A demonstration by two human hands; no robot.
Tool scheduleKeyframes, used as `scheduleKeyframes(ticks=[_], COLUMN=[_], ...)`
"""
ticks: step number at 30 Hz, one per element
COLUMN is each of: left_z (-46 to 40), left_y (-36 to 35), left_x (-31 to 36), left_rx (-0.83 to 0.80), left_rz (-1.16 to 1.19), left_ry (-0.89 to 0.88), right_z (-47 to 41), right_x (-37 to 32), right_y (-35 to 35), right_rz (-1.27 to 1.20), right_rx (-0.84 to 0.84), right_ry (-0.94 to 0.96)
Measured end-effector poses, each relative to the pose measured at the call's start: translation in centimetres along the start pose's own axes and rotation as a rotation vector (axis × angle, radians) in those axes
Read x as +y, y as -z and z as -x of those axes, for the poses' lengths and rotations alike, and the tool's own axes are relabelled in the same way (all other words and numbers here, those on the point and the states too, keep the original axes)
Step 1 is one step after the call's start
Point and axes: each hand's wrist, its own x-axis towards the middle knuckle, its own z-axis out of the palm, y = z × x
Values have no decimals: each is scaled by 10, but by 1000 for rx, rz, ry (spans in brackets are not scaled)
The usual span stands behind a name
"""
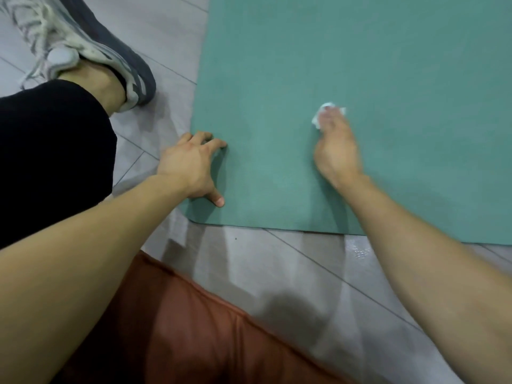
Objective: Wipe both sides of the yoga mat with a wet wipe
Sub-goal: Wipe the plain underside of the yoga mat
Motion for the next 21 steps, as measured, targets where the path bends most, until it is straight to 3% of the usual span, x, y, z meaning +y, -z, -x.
scheduleKeyframes(ticks=[2, 4, 6, 9, 13, 15, 17, 19, 21], left_z=[-1, 0, 1, 4, 3, 2, 1, 1, 1], left_y=[2, 3, 2, 1, -1, -1, -1, -2, -3], left_x=[1, 1, 2, 1, -2, -1, -1, -2, -2], left_rx=[4, 20, 31, 13, 15, 9, 4, 8, 10], left_rz=[-1, -1, 1, 21, 36, 43, 36, 38, 38], left_ry=[1, -3, -8, -8, -13, -13, -18, -22, -32], right_z=[23, 50, 55, 28, 2, 13, 48, 92, 120], right_x=[-53, -100, -110, -63, 30, 15, -39, -104, -134], right_y=[-20, -33, -35, -20, 16, 14, -11, -39, -47], right_rz=[-24, -41, 0, 90, 169, 100, 37, 18, 35], right_rx=[-42, -210, -275, -211, -37, 8, 22, -104, -195], right_ry=[203, 477, 629, 503, 62, -89, 1, 296, 469])
